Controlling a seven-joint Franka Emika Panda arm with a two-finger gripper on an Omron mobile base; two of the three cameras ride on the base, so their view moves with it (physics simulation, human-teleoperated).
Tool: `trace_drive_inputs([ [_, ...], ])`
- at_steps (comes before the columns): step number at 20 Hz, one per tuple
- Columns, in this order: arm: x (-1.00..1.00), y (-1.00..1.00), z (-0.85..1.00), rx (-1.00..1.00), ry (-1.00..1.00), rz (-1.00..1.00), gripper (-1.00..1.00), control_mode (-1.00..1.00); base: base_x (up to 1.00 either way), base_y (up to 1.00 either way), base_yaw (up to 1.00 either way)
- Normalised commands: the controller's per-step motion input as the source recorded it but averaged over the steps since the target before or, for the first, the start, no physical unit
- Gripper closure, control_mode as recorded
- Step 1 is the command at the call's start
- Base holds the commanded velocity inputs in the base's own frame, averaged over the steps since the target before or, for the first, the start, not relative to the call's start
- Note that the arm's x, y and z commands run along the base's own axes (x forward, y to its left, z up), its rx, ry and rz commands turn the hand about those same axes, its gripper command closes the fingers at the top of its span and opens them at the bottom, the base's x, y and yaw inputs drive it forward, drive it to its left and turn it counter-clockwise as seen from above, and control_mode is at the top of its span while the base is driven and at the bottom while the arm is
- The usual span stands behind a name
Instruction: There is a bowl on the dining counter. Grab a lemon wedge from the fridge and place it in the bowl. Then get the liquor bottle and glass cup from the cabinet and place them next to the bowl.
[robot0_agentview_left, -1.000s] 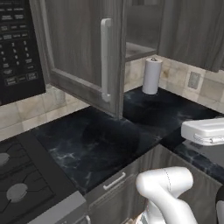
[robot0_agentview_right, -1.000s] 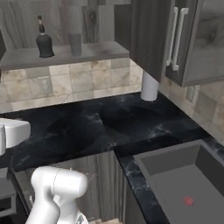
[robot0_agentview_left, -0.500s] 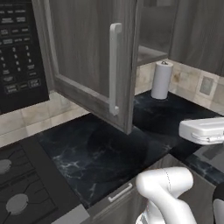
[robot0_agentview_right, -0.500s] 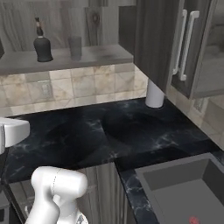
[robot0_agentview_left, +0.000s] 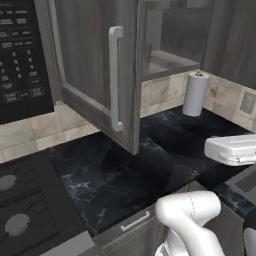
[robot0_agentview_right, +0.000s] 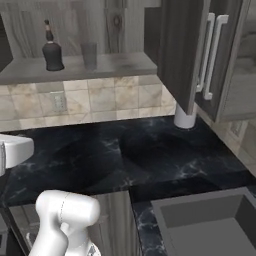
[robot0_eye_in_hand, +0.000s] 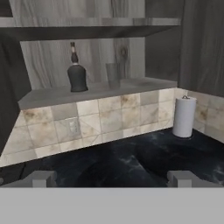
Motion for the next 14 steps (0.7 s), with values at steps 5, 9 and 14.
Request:
trace_drive_inputs([
  [5, 0.00, 0.00, 0.00, 0.00, 0.00, 0.00, -1.00, 1.00, 0.49, -0.51, 0.10],
  [9, 0.00, 0.00, 0.00, 0.00, 0.00, 0.00, -1.00, 1.00, 0.90, -0.32, 0.18],
  [14, 0.00, 0.00, 0.00, 0.00, 0.00, 0.00, -1.00, 1.00, 1.00, -0.26, 0.29],
])
